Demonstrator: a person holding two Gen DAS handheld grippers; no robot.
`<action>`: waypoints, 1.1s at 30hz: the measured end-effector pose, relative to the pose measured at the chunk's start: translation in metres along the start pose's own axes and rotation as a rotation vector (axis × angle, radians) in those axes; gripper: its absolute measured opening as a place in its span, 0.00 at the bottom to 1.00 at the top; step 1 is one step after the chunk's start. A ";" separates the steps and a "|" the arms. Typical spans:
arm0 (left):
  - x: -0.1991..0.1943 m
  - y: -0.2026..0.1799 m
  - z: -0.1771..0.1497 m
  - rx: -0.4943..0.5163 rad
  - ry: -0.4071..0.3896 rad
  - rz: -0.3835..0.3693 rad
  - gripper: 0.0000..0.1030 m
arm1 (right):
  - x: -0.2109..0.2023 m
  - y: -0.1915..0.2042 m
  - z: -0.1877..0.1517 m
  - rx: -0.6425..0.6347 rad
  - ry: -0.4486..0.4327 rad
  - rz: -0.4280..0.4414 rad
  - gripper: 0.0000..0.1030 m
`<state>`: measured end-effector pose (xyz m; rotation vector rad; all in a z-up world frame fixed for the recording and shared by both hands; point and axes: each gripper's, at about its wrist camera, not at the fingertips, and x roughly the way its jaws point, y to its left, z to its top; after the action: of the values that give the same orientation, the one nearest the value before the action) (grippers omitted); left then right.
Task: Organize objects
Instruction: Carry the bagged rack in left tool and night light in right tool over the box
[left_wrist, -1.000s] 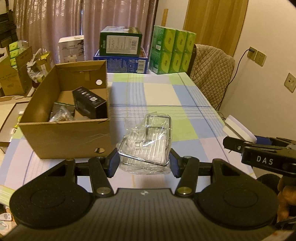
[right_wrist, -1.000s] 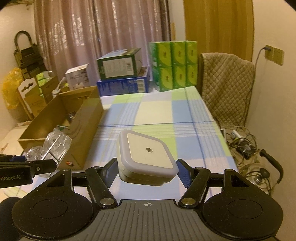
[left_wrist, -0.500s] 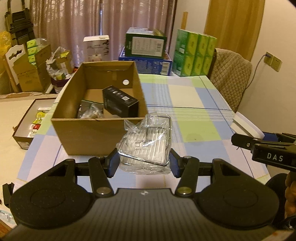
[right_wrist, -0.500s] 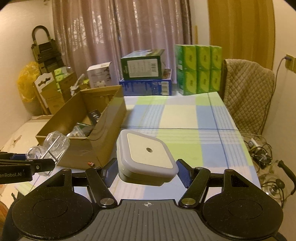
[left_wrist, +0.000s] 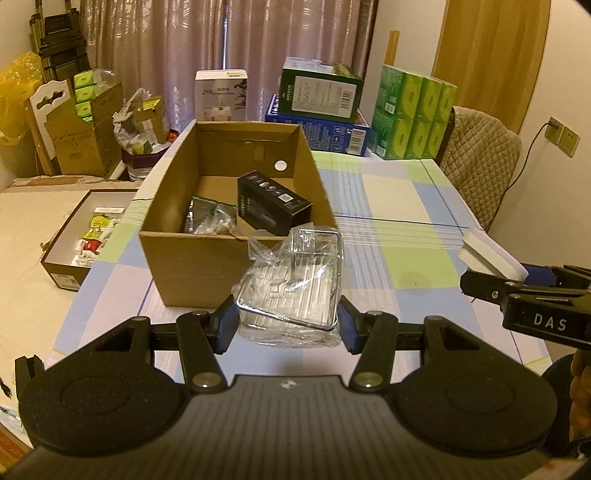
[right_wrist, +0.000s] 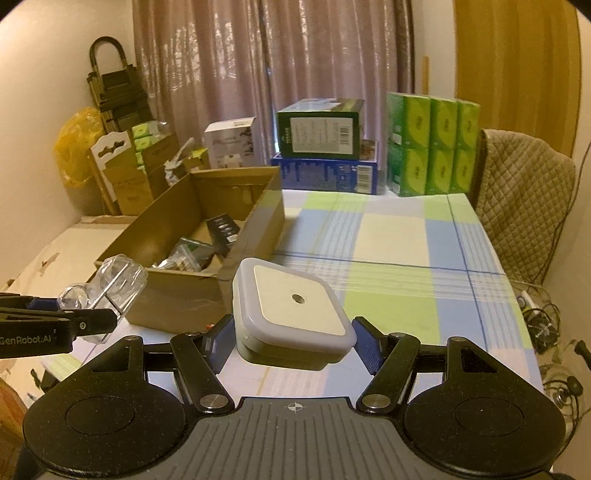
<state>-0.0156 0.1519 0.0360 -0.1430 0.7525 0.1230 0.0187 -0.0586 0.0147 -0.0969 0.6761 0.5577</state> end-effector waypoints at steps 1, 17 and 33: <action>0.000 0.003 0.000 -0.003 -0.001 0.004 0.48 | 0.002 0.003 0.001 -0.007 0.000 0.005 0.63; 0.003 0.049 0.030 -0.043 -0.036 0.050 0.48 | 0.044 0.042 0.036 -0.070 -0.005 0.073 0.63; 0.032 0.071 0.066 -0.033 -0.037 0.047 0.48 | 0.088 0.067 0.077 -0.101 -0.017 0.104 0.63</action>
<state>0.0402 0.2352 0.0556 -0.1536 0.7174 0.1824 0.0839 0.0590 0.0271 -0.1513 0.6387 0.6922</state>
